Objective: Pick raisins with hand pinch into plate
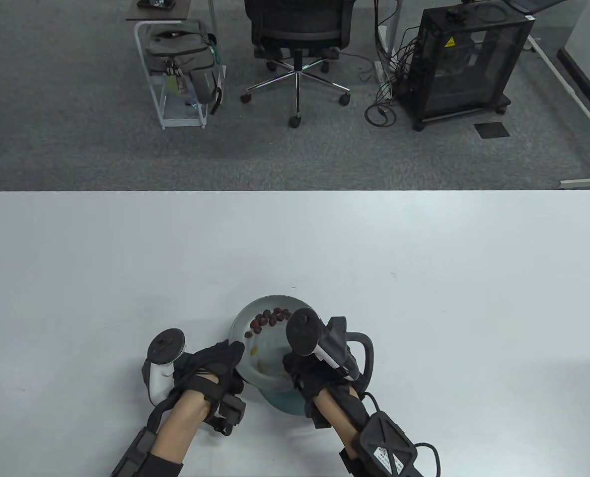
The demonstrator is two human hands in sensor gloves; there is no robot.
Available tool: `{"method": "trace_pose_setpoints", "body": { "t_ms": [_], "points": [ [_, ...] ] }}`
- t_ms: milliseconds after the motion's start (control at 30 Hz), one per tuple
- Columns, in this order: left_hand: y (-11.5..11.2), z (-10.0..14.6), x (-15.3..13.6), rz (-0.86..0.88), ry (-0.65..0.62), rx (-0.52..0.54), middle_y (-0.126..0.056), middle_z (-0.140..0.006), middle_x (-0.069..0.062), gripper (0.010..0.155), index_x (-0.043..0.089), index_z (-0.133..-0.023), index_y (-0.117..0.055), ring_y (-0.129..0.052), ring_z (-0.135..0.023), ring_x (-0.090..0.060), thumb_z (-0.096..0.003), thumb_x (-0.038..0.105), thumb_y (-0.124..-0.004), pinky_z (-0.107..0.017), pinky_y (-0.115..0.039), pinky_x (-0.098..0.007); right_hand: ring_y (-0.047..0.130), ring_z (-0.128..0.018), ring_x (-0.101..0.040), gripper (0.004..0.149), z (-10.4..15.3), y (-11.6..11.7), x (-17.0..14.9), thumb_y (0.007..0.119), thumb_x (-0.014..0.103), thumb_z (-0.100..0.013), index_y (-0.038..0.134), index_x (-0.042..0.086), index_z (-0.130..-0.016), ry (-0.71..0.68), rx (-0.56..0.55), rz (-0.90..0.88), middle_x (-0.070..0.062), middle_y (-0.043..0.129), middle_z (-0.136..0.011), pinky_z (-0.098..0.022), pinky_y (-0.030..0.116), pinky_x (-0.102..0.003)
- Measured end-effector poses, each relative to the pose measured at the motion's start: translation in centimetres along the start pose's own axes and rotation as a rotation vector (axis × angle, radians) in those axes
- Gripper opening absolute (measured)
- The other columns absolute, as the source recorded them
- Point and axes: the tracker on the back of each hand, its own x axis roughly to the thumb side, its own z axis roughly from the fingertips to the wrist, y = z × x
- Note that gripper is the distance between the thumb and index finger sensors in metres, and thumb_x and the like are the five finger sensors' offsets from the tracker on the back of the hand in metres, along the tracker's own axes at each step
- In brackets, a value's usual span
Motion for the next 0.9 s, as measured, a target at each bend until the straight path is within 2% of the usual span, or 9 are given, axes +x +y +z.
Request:
{"method": "trace_pose_setpoints", "body": {
  "t_ms": [200,333,600,900],
  "points": [
    [1.6,-0.1,-0.3,0.049,0.013,0.061,-0.104,-0.051,-0.016,0.053,-0.003,-0.085,-0.077,-0.101,-0.019,-0.022,-0.0515,0.038,-0.072,-0.019,-0.083,-0.041,0.100,-0.023,-0.019,0.048,0.3,-1.1,-0.8,0.100,0.041,-0.039,0.093,0.009,-0.073,-0.003,-0.003,-0.040,-0.005,0.109,-0.044,-0.021,0.088,-0.036],
    [2.5,-0.1,-0.5,0.087,0.013,0.107,-0.104,-0.051,-0.016,0.053,-0.003,-0.085,-0.077,-0.101,-0.019,-0.022,-0.0515,0.038,-0.072,-0.020,-0.083,-0.041,0.100,-0.023,-0.019,0.048,0.1,-1.1,-1.6,0.101,0.041,-0.039,0.093,0.009,-0.074,0.021,0.014,-0.044,-0.005,0.109,-0.044,-0.021,0.088,-0.036],
    [4.0,-0.2,-0.5,0.120,0.010,0.153,-0.104,-0.051,-0.016,0.053,-0.003,-0.085,-0.077,-0.101,-0.019,-0.022,-0.0517,0.038,-0.072,-0.020,-0.083,-0.041,0.100,-0.023,-0.019,0.049,-1.6,1.9,-3.0,0.101,0.040,-0.038,0.093,0.008,-0.074,0.083,0.131,0.014,-0.006,0.109,-0.045,-0.022,0.087,-0.037],
    [4.4,-0.1,-0.4,0.127,0.001,0.172,-0.104,-0.051,-0.016,0.053,-0.003,-0.085,-0.077,-0.101,-0.019,-0.022,-0.0517,0.038,-0.072,-0.020,-0.083,-0.041,0.099,-0.023,-0.019,0.048,-2.4,5.1,-2.5,0.101,0.039,-0.038,0.093,0.009,-0.074,0.114,0.208,0.165,-0.005,0.109,-0.044,-0.022,0.087,-0.037]
  ]
}}
